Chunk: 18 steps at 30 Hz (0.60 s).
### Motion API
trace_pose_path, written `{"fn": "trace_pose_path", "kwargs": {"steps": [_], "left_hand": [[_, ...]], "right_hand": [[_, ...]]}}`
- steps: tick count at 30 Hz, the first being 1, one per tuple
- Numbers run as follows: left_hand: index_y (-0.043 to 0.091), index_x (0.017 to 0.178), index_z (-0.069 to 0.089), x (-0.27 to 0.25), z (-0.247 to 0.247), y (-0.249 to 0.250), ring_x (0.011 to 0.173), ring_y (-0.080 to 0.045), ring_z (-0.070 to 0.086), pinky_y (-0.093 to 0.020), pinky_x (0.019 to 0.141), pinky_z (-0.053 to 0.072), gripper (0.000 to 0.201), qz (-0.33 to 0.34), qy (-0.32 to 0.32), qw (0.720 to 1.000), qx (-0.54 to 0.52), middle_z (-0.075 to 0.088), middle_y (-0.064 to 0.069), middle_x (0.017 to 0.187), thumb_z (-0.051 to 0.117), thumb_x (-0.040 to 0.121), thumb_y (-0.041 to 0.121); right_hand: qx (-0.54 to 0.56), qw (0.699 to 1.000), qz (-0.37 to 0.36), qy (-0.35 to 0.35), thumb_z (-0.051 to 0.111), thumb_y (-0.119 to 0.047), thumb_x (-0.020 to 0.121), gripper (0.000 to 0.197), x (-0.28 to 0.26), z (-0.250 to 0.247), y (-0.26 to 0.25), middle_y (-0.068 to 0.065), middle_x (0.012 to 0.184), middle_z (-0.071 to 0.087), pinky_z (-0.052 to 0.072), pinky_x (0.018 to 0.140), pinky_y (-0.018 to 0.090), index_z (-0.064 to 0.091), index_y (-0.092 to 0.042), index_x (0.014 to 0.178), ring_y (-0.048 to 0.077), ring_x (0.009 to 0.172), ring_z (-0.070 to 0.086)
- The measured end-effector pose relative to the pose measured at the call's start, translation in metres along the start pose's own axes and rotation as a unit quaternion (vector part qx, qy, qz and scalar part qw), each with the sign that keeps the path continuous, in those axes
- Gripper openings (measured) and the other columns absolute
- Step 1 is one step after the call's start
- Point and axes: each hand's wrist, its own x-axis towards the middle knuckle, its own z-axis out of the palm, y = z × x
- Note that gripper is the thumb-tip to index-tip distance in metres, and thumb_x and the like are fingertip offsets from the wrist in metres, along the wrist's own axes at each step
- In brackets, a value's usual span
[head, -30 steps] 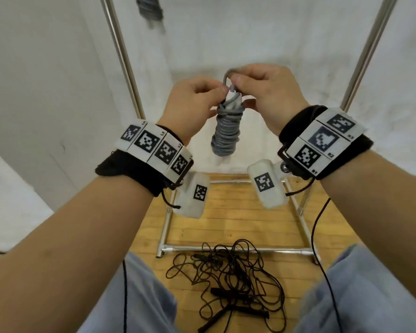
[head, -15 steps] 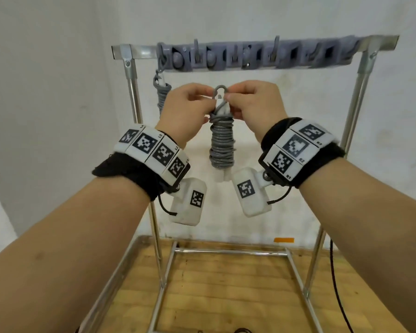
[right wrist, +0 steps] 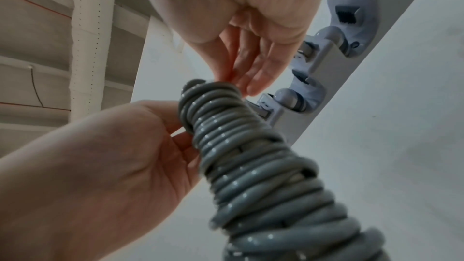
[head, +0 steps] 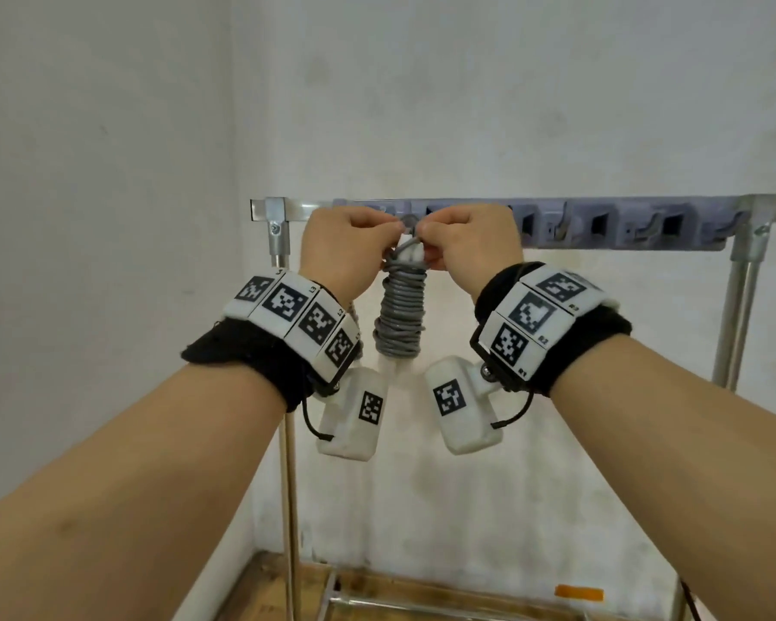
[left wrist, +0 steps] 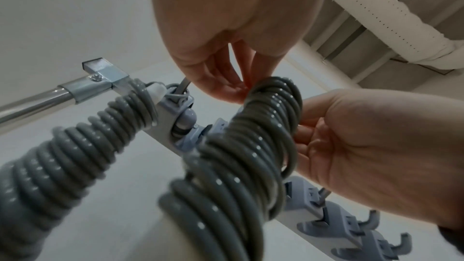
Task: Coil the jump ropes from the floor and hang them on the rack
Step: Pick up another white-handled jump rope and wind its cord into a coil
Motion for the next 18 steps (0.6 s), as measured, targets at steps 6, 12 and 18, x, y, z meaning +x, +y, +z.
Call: {"fn": "trace_pose_path", "kwargs": {"steps": [6, 12, 18], "left_hand": [[0.02, 0.066, 0.071, 0.028, 0.009, 0.002, 0.072, -0.022, 0.071, -0.041, 0.071, 0.06, 0.015, -0.002, 0.025, 1.0, 0.013, 0.072, -0.003, 0.069, 0.073, 0.079, 0.012], [0.021, 0.063, 0.069, 0.042, 0.013, -0.001, 0.077, -0.028, 0.07, -0.044, 0.073, 0.059, 0.017, -0.012, 0.039, 0.998, 0.04, 0.071, -0.006, 0.07, 0.072, 0.075, 0.01], [0.02, 0.062, 0.068, 0.049, 0.017, -0.006, 0.076, -0.028, 0.068, -0.042, 0.072, 0.059, 0.023, 0.001, 0.015, 0.995, 0.102, 0.068, -0.005, 0.07, 0.063, 0.079, 0.005]], "right_hand": [[-0.027, 0.999, -0.009, 0.039, 0.069, -0.009, 0.081, 0.019, 0.029, 0.007, -0.002, 0.013, 0.079, 0.071, 0.056, 0.079, 0.046, 0.066, -0.016, 0.063, 0.031, 0.081, 0.069], [-0.05, 0.997, 0.012, 0.06, 0.067, -0.011, 0.079, 0.027, 0.044, 0.014, 0.005, 0.009, 0.076, 0.072, 0.056, 0.078, 0.046, 0.064, -0.024, 0.056, 0.03, 0.08, 0.069], [-0.077, 0.993, 0.025, 0.081, 0.065, -0.008, 0.078, 0.032, 0.047, 0.019, 0.015, 0.0, 0.065, 0.067, 0.057, 0.076, 0.045, 0.061, -0.026, 0.052, 0.028, 0.076, 0.068]]}}
